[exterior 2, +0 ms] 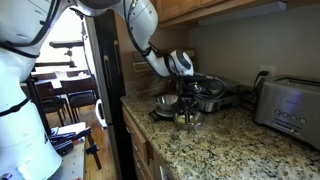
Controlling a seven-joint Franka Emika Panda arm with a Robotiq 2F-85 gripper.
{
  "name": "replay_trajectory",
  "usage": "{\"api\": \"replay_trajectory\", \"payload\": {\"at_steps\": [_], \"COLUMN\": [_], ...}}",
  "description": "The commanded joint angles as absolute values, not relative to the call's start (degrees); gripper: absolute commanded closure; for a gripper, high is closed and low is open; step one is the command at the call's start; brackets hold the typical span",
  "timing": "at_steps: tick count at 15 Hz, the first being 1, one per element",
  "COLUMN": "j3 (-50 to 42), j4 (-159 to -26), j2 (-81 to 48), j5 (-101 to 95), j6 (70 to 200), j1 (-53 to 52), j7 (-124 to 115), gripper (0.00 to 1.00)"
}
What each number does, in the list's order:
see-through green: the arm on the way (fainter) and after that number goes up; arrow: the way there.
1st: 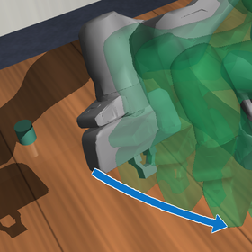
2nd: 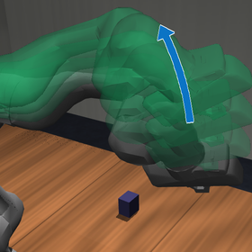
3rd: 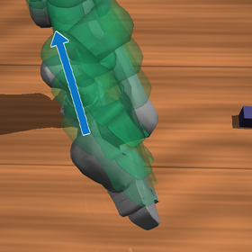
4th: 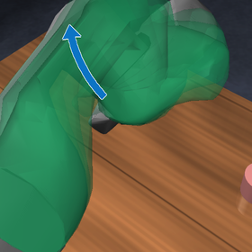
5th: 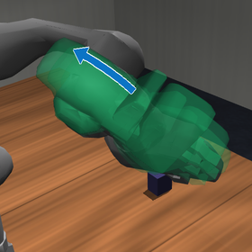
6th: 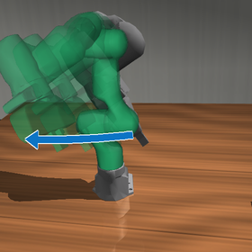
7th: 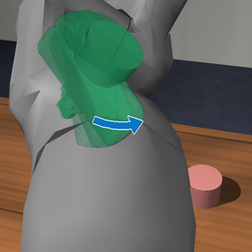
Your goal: Pick up the spoon and scoop some of the objects from the bowl on the right and put them in the bowl to the left
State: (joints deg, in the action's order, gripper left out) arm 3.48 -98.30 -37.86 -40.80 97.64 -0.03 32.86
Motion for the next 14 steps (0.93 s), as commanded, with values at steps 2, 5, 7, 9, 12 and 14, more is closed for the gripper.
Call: {"api": "replay_trajectory", "payload": {"at_steps": [2,5,7,9,12,14], "j3": [4.28,4.42,4.55,4.40,3.77,3.47], "j4": [-100.34,-100.74,-101.30,-102.01,-102.63,-103.21], "j2": [-34.92,-33.99,-32.61,-30.89,-28.82,-27.57], "j5": [-38.54,-36.60,-34.53,-32.37,-30.30,-29.29], "j6": [99.31,99.88,100.44,101.10,101.54,101.58], "j1": [1.26,1.86,2.49,2.89,2.93,2.99], "j7": [34.69,35.88,37.54,39.02,40.35,41.15], "gripper": [0.98,0.97,0.97,0.98,0.98,0.97]}}
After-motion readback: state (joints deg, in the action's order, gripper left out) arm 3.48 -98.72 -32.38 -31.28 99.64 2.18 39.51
